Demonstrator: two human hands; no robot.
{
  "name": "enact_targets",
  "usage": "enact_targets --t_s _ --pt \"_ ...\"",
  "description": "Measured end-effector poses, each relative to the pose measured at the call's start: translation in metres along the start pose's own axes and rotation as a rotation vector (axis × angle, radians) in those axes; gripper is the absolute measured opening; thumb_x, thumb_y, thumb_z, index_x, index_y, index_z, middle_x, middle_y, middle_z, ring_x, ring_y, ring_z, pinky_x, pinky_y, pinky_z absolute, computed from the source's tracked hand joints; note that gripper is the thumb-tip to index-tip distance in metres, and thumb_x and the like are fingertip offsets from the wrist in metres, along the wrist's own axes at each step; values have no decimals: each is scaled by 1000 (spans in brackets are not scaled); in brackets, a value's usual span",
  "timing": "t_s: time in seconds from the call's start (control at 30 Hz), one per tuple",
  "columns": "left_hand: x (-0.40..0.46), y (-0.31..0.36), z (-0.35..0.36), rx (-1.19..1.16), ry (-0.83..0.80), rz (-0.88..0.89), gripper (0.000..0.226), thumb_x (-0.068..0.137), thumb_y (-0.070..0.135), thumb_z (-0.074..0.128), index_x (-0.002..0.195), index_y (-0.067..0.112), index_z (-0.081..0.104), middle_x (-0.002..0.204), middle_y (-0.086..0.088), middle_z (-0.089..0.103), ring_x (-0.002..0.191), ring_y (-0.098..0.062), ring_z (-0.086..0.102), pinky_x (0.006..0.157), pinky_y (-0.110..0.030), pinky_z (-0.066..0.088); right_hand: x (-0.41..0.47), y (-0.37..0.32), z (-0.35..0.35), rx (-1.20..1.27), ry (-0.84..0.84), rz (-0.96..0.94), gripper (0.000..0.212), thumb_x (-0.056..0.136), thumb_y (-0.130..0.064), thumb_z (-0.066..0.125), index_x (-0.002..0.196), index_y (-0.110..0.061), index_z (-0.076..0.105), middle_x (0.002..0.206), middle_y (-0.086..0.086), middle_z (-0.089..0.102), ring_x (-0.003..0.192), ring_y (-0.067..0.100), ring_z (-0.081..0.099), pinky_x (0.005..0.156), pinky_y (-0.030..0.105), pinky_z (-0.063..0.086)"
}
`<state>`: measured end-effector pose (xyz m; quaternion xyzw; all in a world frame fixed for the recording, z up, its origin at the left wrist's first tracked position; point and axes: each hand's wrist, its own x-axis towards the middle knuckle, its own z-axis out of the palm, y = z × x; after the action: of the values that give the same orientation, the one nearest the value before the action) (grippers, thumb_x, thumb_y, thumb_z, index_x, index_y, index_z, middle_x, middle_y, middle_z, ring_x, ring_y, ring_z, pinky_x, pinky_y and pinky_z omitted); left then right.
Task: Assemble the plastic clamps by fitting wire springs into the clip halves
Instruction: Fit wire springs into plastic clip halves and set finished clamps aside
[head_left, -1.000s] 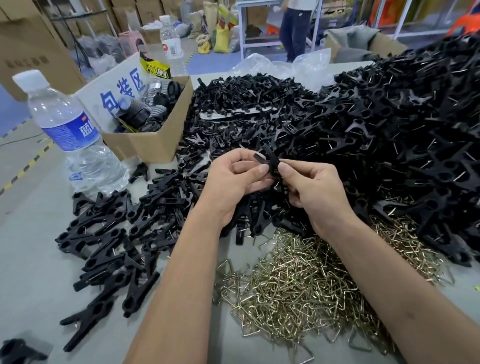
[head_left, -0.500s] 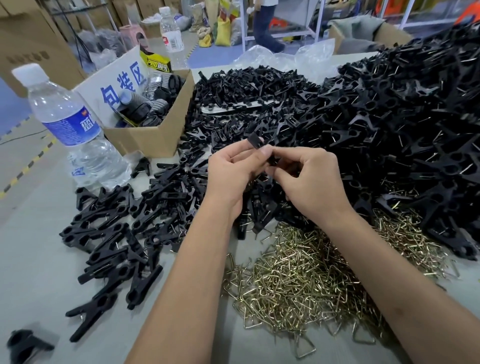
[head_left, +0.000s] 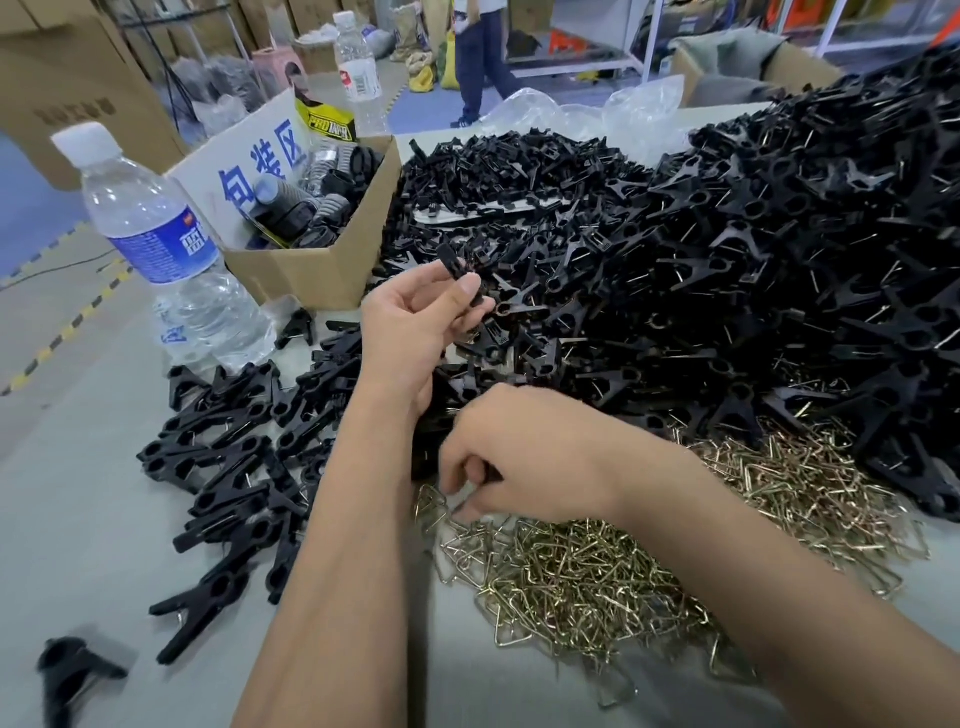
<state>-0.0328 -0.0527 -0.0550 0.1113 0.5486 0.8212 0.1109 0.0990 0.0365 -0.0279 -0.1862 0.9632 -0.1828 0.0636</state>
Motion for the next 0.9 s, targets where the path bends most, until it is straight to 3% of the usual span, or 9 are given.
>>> enact_targets --t_s 0.17,0.27,0.37,0.47,0.6,0.73,0.9 --pt "4 -1 -7 62 -22 15 35 83 0 83 115 -4 70 94 -17 77 87 -28 77 76 -26 59 2 -1 5 -9 -79 17 12 89 -15 71 90 -26 76 94 -13 66 89 11 63 76 30 49" --pt "5 -3 -9 158 -65 50 28 78 0 86 104 2 77 87 -17 70 84 -22 74 79 -27 57 1 4 2 58 -61 31 10 95 -12 64 90 -19 68 96 -6 69 90 15 65 83 35 54" --pt "4 -4 -9 248 -62 94 28 76 -4 86 102 1 77 80 -4 76 81 -15 73 78 -28 58 -8 22 -6 401 182 68 10 97 -9 70 95 -19 69 81 -6 71 71 10 68 69 30 57" --pt "4 -4 -8 410 -68 161 29 72 -3 89 96 10 78 87 -1 80 83 -12 75 77 -28 60 -23 42 -11 698 533 106 21 96 -9 72 105 -26 79 73 0 71 51 13 58 48 21 48" --pt "1 -7 -4 649 -117 216 32 72 0 92 99 12 80 87 -6 79 76 -12 72 77 -26 61 -31 64 -9 907 1026 230 11 92 -8 77 97 -17 81 73 10 73 51 19 63 47 25 54" --pt "-3 -8 3 694 -215 235 35 70 -5 91 96 15 79 82 -7 76 71 -7 70 74 -18 58 -27 75 1 966 1093 386 4 87 -10 83 87 -12 79 71 8 75 49 13 63 44 20 50" --pt "-9 -10 11 690 -334 257 38 65 -9 92 94 13 78 81 -2 76 72 -11 71 76 -27 62 -23 79 6 966 1055 420 9 84 -15 86 80 -14 78 69 9 75 47 14 63 41 22 48"
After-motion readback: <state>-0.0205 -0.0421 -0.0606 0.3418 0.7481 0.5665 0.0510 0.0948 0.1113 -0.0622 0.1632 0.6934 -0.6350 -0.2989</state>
